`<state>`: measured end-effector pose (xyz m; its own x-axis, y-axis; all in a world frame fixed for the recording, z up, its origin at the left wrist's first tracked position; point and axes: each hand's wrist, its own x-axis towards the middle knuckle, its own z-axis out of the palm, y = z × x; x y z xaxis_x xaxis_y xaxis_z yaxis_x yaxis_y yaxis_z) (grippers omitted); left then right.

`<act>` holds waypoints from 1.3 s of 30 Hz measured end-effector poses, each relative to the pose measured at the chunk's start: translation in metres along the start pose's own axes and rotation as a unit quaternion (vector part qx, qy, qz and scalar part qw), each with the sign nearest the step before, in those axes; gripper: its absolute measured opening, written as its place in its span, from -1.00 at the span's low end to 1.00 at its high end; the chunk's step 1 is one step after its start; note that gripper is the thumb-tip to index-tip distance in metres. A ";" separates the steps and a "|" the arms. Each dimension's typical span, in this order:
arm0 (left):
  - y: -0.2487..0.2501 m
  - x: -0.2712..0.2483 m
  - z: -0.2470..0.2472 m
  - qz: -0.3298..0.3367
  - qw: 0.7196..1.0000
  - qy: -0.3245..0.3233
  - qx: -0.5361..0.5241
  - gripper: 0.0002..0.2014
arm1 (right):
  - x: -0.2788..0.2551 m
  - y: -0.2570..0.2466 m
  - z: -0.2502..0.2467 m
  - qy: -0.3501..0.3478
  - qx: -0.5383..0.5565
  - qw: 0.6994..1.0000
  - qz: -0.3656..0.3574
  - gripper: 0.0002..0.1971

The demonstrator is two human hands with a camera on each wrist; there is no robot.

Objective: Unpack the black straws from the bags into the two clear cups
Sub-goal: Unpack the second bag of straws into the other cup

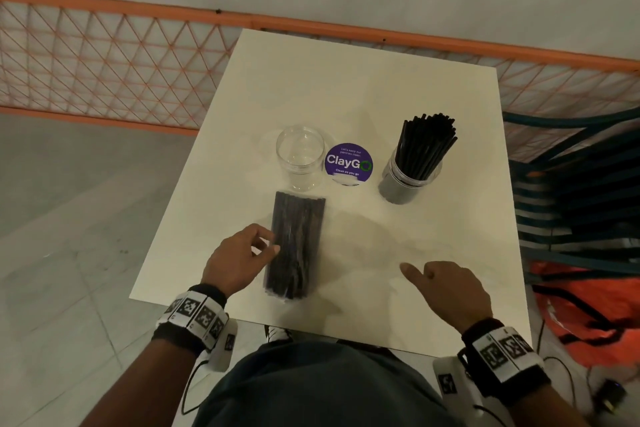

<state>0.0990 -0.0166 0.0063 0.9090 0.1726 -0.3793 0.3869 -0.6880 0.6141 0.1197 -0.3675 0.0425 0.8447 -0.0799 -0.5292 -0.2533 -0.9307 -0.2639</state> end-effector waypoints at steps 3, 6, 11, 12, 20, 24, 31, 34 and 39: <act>-0.011 0.001 -0.001 -0.039 0.998 -0.013 0.045 -0.53 | -0.007 -0.028 -0.001 0.030 0.045 0.995 -0.081 -0.47; -0.025 0.003 0.007 -0.103 0.983 -0.119 0.090 -0.10 | -0.006 -0.052 0.011 -0.015 0.074 0.985 -0.152 -0.60; -0.039 0.003 0.031 -0.124 0.973 -0.189 0.050 0.15 | 0.005 -0.090 0.054 -0.156 -0.069 0.953 -0.248 -0.67; -0.039 0.003 0.034 -0.126 0.974 -0.186 0.023 0.12 | 0.009 -0.095 0.064 -0.172 -0.089 0.946 -0.259 -0.56; -0.035 0.003 0.051 -0.112 0.966 -0.188 -0.139 -0.32 | 0.018 -0.107 0.104 -0.189 -0.033 0.959 -0.209 -0.14; -0.026 0.003 0.045 -0.116 0.958 -0.181 -0.190 -0.41 | 0.022 -0.104 0.100 -0.185 -0.008 0.960 -0.210 -0.12; 0.002 -0.009 0.011 -0.109 0.923 -0.179 -0.323 -0.52 | 0.019 -0.098 0.080 -0.149 0.040 0.957 -0.246 -0.14; 0.017 -0.013 -0.004 -0.094 0.917 -0.169 -0.348 -0.47 | 0.013 -0.104 0.070 -0.095 0.012 0.953 -0.288 -0.14; 0.040 -0.014 -0.024 -0.041 0.936 -0.109 -0.332 -0.54 | 0.011 -0.113 0.050 -0.040 0.072 0.949 -0.305 -0.27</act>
<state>0.1052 -0.0298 0.0526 0.8464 0.0081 -0.5325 0.5315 -0.0761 0.8436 0.1338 -0.2454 0.0262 0.8181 0.4900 -0.3010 0.2036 -0.7363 -0.6453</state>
